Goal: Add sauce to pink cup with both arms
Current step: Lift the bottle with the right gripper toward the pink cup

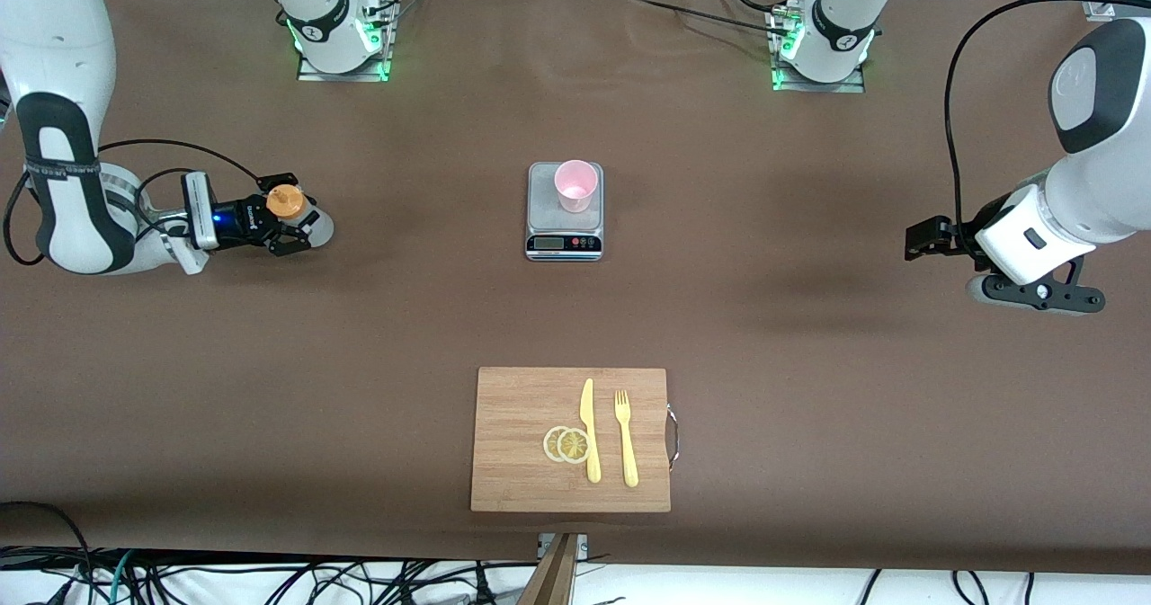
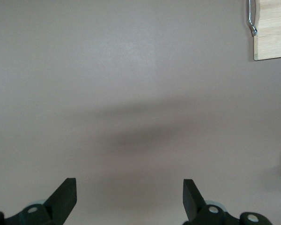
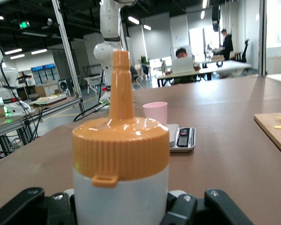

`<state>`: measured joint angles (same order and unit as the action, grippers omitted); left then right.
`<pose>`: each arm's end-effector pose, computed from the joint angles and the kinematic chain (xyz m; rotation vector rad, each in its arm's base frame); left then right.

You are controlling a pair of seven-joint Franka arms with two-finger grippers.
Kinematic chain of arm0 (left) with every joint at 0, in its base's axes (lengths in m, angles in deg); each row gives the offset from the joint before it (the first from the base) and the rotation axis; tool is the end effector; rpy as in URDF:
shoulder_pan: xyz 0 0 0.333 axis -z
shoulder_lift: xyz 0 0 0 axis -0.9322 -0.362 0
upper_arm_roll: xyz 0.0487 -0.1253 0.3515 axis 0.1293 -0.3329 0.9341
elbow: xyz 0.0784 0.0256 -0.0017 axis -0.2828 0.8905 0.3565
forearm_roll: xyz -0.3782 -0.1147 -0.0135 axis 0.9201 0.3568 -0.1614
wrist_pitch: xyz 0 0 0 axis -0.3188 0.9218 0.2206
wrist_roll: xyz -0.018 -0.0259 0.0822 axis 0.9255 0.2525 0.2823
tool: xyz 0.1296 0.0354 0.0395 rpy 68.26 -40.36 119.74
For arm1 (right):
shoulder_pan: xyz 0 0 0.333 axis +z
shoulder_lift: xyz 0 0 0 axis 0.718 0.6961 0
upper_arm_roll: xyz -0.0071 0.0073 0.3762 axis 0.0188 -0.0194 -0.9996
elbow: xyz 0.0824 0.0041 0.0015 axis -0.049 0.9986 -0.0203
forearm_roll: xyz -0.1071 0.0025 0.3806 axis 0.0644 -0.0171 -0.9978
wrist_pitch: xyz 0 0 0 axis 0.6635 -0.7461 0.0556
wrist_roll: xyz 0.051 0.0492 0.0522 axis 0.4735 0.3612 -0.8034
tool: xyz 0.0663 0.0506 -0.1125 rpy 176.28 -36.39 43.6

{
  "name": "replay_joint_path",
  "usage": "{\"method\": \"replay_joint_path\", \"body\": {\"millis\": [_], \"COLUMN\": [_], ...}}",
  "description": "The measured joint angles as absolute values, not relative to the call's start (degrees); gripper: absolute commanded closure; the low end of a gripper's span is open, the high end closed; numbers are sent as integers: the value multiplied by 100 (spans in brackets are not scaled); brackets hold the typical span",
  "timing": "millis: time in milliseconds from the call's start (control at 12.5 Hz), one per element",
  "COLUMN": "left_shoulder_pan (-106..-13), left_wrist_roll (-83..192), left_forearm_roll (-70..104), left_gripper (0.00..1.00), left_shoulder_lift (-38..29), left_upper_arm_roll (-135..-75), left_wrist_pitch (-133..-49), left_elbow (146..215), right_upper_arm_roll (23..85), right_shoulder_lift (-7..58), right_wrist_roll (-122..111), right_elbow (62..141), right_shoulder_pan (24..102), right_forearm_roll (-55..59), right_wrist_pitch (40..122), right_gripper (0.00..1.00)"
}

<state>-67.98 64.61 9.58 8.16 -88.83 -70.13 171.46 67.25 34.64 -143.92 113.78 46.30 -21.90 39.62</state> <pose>0.6300 -0.0336 0.5272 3.0998 -0.1765 -0.1732 0.5471 -0.0197 0.2448 -1.2085 -1.3960 -0.7662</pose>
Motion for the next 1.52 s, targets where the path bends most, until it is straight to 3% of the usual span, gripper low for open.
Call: {"method": "replay_joint_path", "body": {"millis": [399,1037,1516], "left_shoulder_pan": [-6784,-6783,-6783], "left_wrist_roll": [6461,6461,6461], "left_forearm_roll": [958,958,958], "left_gripper": [0,0,0], "left_shoulder_lift": [806,787,785], "left_upper_arm_roll": [-8893,-8893,-8894], "left_wrist_pitch": [-7006,-7004,-7003], "left_elbow": [17145,17145,17143], "right_upper_arm_roll": [6697,6675,6666], "right_shoulder_lift": [2091,1678,1257], "right_wrist_roll": [-12406,-10517,-8676], "right_elbow": [11351,11464,12252], "right_shoulder_pan": [6074,7948,9407], "right_forearm_roll": [-2200,-1274,-125], "right_wrist_pitch": [5579,7730,9426], "right_gripper": [99,100,100]}}
